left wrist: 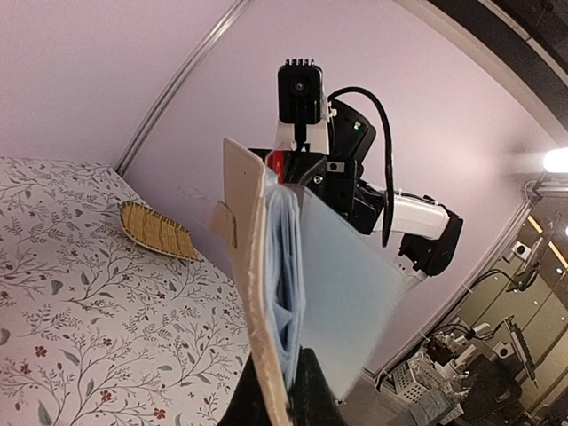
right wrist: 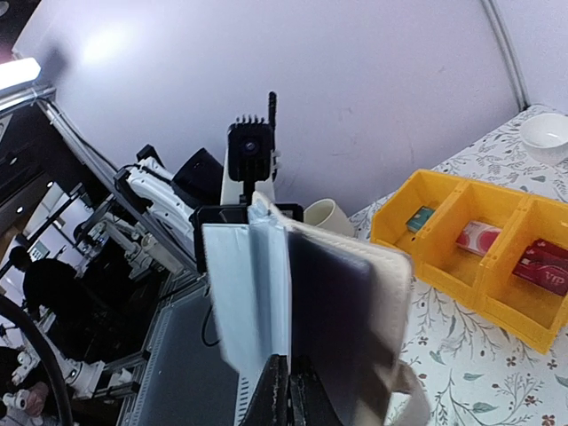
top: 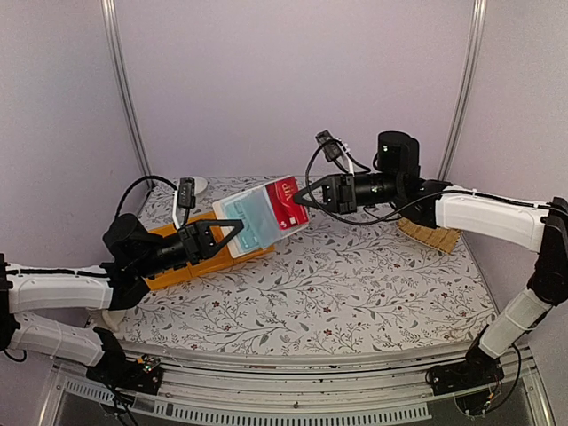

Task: Take the credit cards out of the card holder
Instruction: Remove the credit card from the card slot, then place the credit card in the card box.

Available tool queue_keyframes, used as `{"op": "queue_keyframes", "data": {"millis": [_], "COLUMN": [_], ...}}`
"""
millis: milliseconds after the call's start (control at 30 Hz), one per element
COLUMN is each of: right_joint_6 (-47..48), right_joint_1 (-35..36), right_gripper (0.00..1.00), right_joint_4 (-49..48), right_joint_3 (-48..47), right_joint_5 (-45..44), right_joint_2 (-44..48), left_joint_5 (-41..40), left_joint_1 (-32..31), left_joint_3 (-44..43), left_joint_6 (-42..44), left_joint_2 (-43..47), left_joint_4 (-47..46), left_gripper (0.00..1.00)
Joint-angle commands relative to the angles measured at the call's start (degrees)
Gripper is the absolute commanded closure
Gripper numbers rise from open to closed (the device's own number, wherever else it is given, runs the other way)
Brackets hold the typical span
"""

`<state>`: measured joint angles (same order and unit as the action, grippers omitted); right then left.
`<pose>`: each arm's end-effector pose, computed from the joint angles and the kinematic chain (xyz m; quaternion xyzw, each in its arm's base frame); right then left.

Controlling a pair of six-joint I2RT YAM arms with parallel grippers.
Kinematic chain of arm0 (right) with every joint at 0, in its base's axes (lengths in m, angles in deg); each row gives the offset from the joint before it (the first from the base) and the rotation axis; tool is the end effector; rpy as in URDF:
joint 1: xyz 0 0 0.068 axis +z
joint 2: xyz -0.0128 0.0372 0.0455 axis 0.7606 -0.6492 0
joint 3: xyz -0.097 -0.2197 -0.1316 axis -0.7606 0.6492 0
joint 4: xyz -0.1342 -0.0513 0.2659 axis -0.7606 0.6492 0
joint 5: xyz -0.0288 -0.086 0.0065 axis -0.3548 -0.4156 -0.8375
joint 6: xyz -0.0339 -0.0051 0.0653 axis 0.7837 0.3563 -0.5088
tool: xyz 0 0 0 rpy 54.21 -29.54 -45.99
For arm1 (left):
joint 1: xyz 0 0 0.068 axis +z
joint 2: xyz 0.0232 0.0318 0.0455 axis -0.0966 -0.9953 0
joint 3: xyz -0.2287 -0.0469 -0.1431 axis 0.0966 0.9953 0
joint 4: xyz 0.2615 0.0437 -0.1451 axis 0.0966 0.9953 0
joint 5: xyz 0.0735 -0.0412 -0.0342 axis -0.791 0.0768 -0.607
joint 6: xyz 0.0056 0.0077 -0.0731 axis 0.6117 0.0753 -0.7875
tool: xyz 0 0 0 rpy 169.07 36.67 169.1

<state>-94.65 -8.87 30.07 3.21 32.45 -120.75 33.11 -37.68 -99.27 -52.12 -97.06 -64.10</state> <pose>0.2901 0.3145 0.3208 -0.3813 0.6256 0.6083 0.3054 0.1952 -0.2198 0.2480 0.1488 0.6091 -0.6424 0.4407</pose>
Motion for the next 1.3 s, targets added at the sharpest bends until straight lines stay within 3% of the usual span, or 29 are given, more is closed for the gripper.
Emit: {"op": "queue_keyframes", "data": {"millis": [0, 133, 200, 400, 600, 867, 1267], "right_joint_6": [-1.7, -6.1, -13.0, -28.8, -42.0, -48.9, -59.6], "right_joint_1": [-3.2, -6.0, -7.3, -6.8, -1.3, 6.9, 15.4], "right_gripper": [0.99, 0.99, 0.99, 0.99, 0.99, 0.98, 0.99], "right_joint_4": [0.0, -4.9, -10.4, -16.7, -24.2, -25.4, -22.1], "right_joint_3": [3.1, 7.0, 9.8, 15.1, 19.0, 8.3, -12.2], "right_joint_5": [-5.4, -10.0, -13.4, -34.2, -54.3, -63.2, -71.9], "right_joint_2": [4.0, 6.1, 7.0, 9.4, 9.5, -2.6, -23.8], "left_joint_5": [-1.6, -5.9, -10.7, -31.9, -47.0, -56.3, -60.8], "left_joint_1": [-0.2, 0.0, 0.1, 1.1, 3.2, 5.7, 6.7], "left_joint_3": [-0.3, -0.5, -1.0, -2.8, -2.8, -3.1, -6.2], "left_joint_6": [2.6, 4.2, 4.9, 7.6, 7.3, 8.4, 10.3], "left_joint_2": [3.2, 5.5, 7.3, 14.9, 23.5, 33.6, 41.4], "left_joint_4": [0.9, 5.5, 10.5, 30.4, 43.3, 53.3, 64.2], "left_gripper": [1.0, 1.0, 1.0, 1.0, 1.0, 1.0, 1.0]}}
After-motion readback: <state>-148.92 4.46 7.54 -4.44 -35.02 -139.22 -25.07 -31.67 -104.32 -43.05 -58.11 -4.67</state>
